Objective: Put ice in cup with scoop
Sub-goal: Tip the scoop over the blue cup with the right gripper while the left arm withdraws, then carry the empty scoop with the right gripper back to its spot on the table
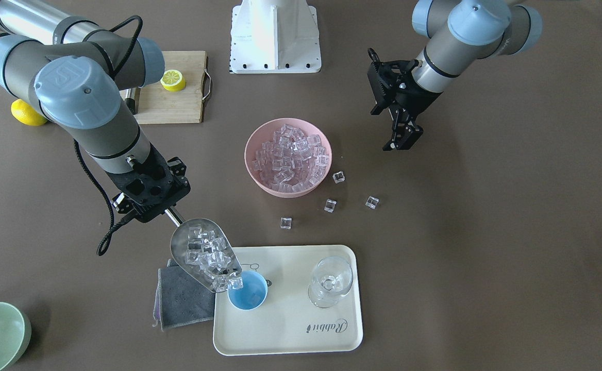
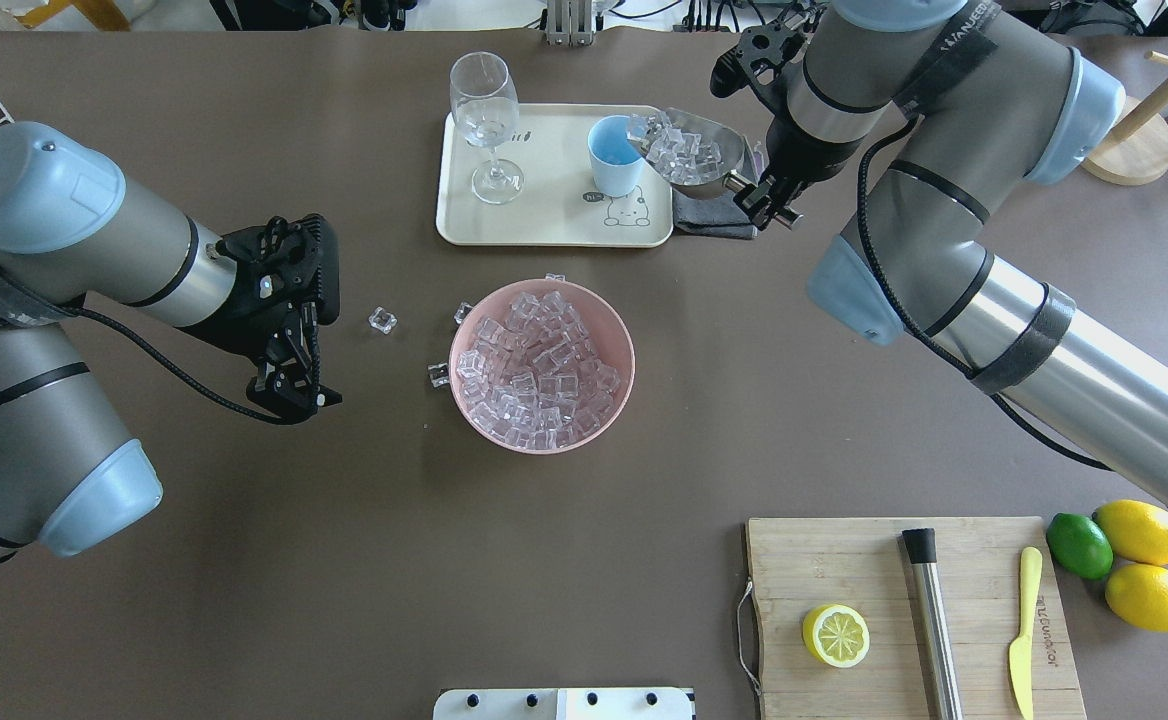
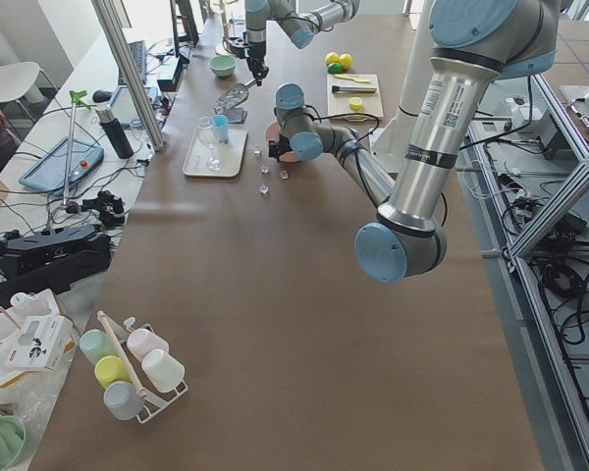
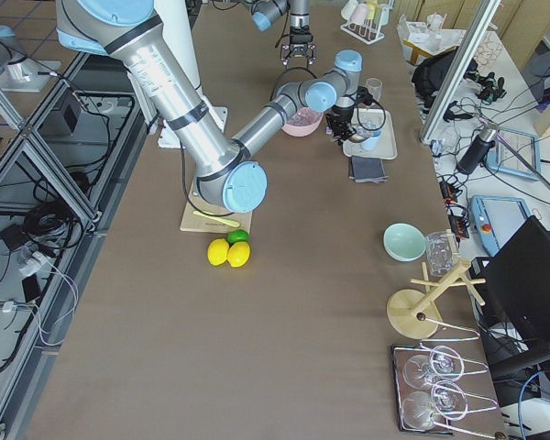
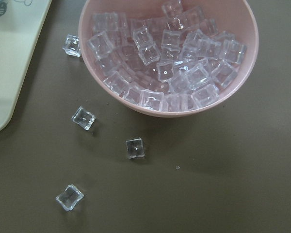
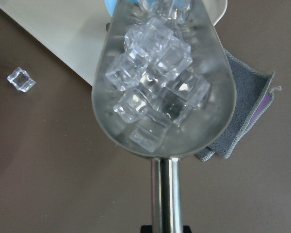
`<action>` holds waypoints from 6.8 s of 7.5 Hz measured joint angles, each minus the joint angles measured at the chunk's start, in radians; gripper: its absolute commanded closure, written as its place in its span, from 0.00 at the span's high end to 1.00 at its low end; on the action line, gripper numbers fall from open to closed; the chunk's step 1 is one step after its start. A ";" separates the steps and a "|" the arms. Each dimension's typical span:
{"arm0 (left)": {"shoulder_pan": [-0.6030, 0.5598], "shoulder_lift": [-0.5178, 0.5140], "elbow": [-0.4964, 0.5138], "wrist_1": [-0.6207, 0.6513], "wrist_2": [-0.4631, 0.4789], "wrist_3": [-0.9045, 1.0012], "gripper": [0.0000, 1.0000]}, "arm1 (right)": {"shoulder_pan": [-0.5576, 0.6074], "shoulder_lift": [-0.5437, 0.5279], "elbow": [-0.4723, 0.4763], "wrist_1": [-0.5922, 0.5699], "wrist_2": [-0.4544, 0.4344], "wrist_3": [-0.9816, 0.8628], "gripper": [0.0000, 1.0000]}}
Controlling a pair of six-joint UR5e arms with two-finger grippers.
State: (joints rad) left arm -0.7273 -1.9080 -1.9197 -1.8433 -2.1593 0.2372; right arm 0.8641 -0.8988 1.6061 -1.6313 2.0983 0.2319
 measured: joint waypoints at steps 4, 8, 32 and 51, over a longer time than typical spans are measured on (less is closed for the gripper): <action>-0.071 0.085 -0.003 0.015 -0.004 -0.099 0.99 | 0.000 0.062 -0.003 -0.183 -0.008 -0.136 0.00; -0.360 0.212 0.067 0.016 -0.161 -0.196 0.99 | 0.003 0.119 -0.005 -0.334 -0.015 -0.234 0.00; -0.817 0.319 0.419 0.013 -0.247 -0.191 0.99 | 0.203 -0.544 0.413 -0.085 0.107 0.155 0.00; -0.810 0.328 0.302 0.212 -0.212 -0.156 1.00 | 0.214 -0.856 0.080 0.703 0.109 0.550 1.00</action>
State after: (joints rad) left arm -1.5370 -1.5797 -1.6181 -1.6310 -2.3712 0.0813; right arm 1.0782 -1.7548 1.6862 -0.9280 2.2075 0.7824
